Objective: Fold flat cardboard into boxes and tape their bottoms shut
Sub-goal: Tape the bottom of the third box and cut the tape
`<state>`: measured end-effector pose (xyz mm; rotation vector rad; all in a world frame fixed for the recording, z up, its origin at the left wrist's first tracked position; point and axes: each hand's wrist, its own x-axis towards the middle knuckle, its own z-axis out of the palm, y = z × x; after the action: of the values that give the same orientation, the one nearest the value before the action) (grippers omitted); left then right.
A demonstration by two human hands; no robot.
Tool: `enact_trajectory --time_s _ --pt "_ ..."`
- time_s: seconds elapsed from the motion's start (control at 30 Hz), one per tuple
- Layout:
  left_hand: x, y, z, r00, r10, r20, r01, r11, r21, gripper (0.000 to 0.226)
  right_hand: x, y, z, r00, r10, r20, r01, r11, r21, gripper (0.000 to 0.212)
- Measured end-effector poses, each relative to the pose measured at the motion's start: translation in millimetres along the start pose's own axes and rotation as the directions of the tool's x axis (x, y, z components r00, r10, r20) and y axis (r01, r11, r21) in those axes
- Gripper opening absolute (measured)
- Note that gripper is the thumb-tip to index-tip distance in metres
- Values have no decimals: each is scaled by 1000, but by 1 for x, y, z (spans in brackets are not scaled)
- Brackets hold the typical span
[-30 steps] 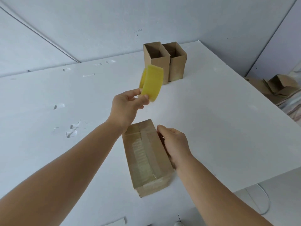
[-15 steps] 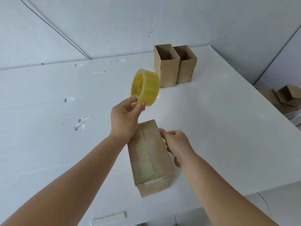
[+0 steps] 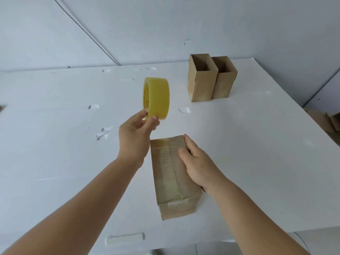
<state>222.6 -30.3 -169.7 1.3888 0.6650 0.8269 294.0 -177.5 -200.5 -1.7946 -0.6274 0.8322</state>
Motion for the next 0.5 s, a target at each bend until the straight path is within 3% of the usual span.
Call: enact_trajectory --time_s 0.13,0.23,0.37,0.5 --pt "-31 -13 -2 991 -130 -16 128 988 -85 16 0 3 2 993 79 86 -101 952 288 44" --pt "-31 -12 8 989 -146 -14 143 983 -117 16 5 3 -2 983 98 158 -155 900 408 34" --pt "-3 -6 22 992 -126 -2 125 984 -125 17 32 -6 -14 991 72 113 -113 902 418 32" --pt "15 -11 31 989 -145 -26 142 986 -83 18 51 -8 -17 983 146 108 -175 917 358 54"
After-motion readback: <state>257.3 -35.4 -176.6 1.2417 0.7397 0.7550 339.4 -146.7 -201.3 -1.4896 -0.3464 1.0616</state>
